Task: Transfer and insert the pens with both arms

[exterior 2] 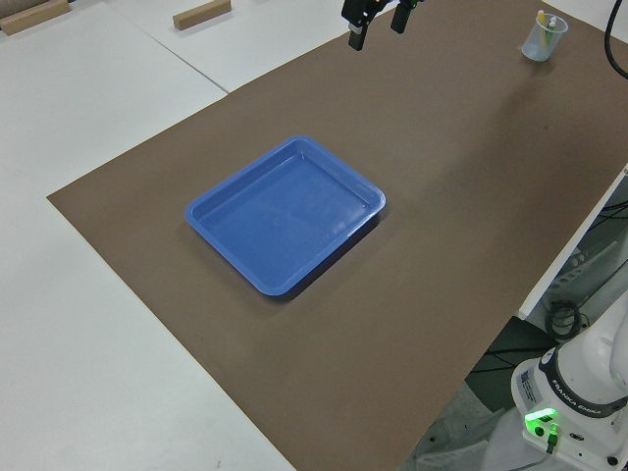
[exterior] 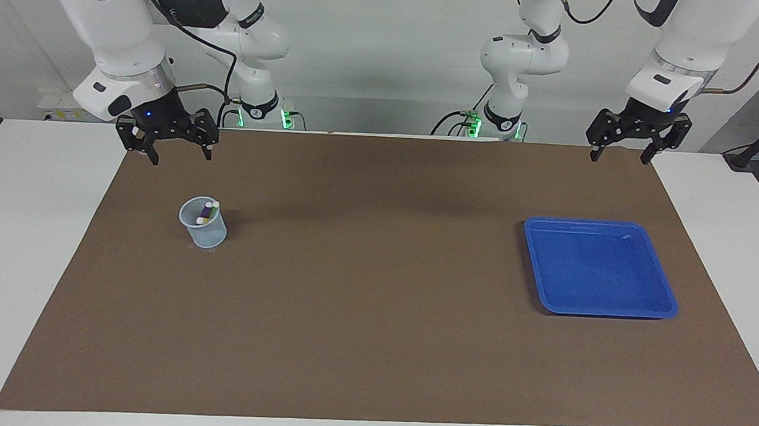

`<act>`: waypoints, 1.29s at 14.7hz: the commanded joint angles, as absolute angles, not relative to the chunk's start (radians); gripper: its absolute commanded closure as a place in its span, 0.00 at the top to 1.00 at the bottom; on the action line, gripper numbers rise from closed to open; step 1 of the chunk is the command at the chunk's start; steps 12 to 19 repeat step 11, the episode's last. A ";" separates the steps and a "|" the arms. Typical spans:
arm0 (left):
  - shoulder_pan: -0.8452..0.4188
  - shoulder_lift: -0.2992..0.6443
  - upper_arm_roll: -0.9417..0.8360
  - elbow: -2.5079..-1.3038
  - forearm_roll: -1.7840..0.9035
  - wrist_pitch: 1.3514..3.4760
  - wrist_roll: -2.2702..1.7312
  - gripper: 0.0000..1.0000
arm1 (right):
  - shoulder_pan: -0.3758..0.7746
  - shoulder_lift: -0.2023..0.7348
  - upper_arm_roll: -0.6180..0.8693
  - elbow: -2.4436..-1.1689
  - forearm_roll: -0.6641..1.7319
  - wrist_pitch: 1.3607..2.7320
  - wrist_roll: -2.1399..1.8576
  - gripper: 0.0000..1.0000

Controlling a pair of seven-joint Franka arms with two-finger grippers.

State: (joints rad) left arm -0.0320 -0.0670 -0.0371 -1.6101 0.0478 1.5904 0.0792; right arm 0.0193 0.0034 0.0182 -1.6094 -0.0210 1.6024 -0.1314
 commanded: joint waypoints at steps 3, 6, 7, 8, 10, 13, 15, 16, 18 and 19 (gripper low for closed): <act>-0.020 -0.060 -0.035 -1.597 0.057 1.588 0.083 1.00 | 0.005 0.003 -0.003 -1.598 0.000 1.577 -0.112 1.00; -0.012 -0.058 -0.035 -1.595 0.034 1.588 0.081 1.00 | 0.006 0.003 -0.003 -1.598 0.000 1.577 -0.110 1.00; -0.012 -0.060 -0.035 -1.595 0.032 1.589 0.081 1.00 | 0.006 0.003 -0.003 -1.598 0.000 1.577 -0.110 1.00; -0.012 -0.060 -0.035 -1.595 0.032 1.589 0.081 1.00 | 0.006 0.005 -0.003 -1.598 0.000 1.577 -0.110 1.00; -0.012 -0.058 -0.034 -1.595 0.031 1.589 0.081 1.00 | 0.006 0.003 -0.003 -1.598 0.000 1.577 -0.110 1.00; -0.012 -0.060 -0.032 -1.595 0.023 1.588 0.080 1.00 | 0.006 0.003 -0.003 -1.598 0.000 1.577 -0.110 1.00; -0.012 -0.060 -0.032 -1.595 0.023 1.588 0.080 1.00 | 0.006 0.003 -0.003 -1.598 0.000 1.577 -0.110 1.00; -0.012 -0.060 -0.032 -1.595 0.023 1.588 0.080 1.00 | 0.006 0.003 -0.003 -1.598 0.000 1.577 -0.110 1.00; -0.012 -0.060 -0.032 -1.595 0.023 1.588 0.080 1.00 | 0.006 0.003 -0.003 -1.598 0.000 1.577 -0.110 1.00; -0.012 -0.060 -0.032 -1.595 0.023 1.588 0.080 1.00 | 0.006 0.003 -0.003 -1.598 0.000 1.577 -0.110 1.00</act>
